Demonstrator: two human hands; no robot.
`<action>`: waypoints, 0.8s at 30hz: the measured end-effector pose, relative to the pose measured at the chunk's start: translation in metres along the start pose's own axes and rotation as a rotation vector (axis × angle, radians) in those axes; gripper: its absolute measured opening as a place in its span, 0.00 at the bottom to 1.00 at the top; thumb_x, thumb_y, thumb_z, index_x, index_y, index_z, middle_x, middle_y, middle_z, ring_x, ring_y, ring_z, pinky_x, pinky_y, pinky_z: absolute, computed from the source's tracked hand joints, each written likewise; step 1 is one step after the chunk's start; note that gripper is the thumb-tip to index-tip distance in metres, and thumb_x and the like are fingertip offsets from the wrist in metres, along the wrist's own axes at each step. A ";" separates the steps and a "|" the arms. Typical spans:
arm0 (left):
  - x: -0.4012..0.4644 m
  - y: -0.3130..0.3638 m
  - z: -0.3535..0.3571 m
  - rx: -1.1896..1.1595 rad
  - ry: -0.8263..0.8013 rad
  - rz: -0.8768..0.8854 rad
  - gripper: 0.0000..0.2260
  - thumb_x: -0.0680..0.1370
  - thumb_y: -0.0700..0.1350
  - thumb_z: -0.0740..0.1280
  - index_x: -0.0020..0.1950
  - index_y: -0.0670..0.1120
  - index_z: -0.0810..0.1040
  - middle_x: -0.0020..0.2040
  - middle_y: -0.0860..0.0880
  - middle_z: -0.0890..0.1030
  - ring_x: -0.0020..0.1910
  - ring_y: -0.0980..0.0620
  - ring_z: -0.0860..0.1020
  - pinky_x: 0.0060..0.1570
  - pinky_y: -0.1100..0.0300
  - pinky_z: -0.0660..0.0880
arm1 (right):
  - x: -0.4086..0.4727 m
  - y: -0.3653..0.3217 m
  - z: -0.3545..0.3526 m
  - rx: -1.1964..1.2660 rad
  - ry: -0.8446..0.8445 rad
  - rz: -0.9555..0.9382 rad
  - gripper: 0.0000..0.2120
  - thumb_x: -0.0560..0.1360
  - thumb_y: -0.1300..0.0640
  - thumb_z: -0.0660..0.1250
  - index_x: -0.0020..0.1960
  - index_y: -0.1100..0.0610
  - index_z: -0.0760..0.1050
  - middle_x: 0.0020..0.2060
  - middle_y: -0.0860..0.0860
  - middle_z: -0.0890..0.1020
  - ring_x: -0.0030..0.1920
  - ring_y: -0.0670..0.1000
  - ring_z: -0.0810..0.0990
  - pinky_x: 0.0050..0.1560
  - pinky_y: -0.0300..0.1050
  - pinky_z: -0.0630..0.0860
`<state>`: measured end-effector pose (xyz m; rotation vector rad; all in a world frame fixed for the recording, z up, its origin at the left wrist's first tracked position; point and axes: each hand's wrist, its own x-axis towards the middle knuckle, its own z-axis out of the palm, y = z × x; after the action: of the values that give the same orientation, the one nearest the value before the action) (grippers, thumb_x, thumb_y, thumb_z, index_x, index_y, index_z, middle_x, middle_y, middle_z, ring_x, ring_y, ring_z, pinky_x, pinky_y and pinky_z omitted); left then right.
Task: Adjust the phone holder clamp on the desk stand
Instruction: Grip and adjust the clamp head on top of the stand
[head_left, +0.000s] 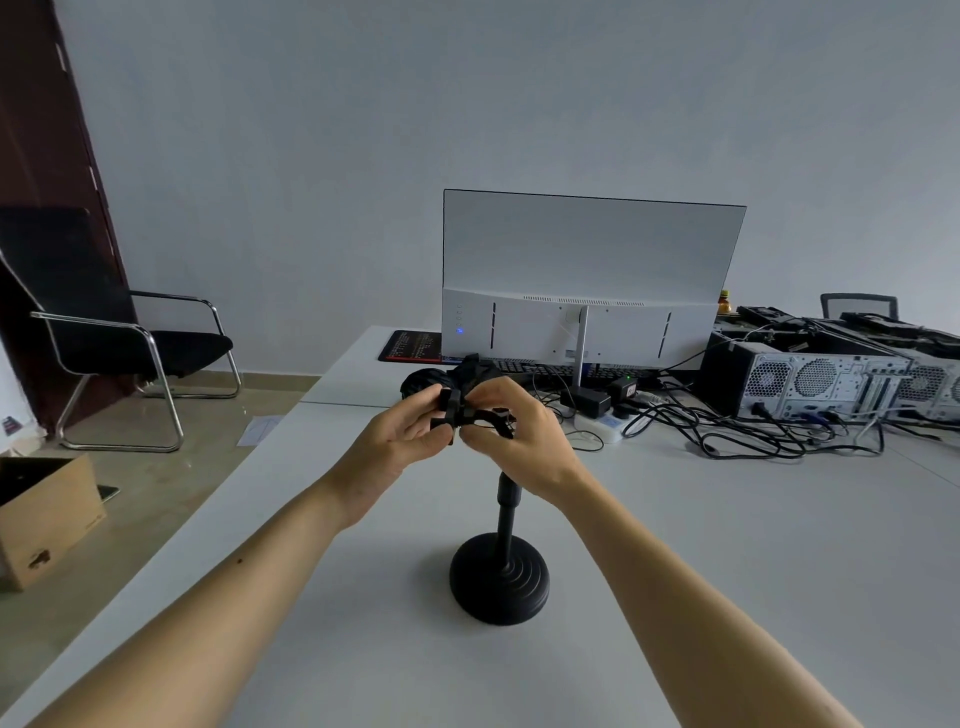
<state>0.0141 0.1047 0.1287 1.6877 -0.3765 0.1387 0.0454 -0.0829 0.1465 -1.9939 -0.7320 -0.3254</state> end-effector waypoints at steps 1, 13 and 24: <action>-0.001 0.001 0.000 0.007 -0.009 -0.003 0.26 0.72 0.52 0.70 0.69 0.57 0.69 0.64 0.62 0.78 0.67 0.64 0.72 0.57 0.70 0.73 | -0.001 0.001 0.000 -0.036 -0.005 -0.026 0.12 0.71 0.55 0.71 0.54 0.49 0.76 0.47 0.38 0.81 0.55 0.40 0.78 0.56 0.38 0.71; -0.001 0.000 -0.001 0.003 0.005 -0.012 0.34 0.71 0.54 0.70 0.75 0.50 0.63 0.70 0.54 0.73 0.71 0.58 0.69 0.62 0.63 0.70 | 0.014 -0.011 0.006 -0.160 -0.056 0.199 0.31 0.81 0.41 0.51 0.33 0.57 0.81 0.28 0.49 0.84 0.35 0.47 0.80 0.44 0.44 0.75; -0.001 0.001 0.001 -0.022 0.002 -0.006 0.33 0.71 0.52 0.70 0.75 0.50 0.64 0.69 0.58 0.75 0.68 0.62 0.71 0.54 0.74 0.73 | -0.006 0.010 0.003 -0.094 -0.056 -0.014 0.09 0.76 0.50 0.66 0.55 0.51 0.73 0.42 0.41 0.82 0.42 0.42 0.78 0.40 0.34 0.70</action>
<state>0.0125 0.1040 0.1293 1.6664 -0.3697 0.1316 0.0466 -0.0868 0.1347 -2.0945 -0.7782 -0.3186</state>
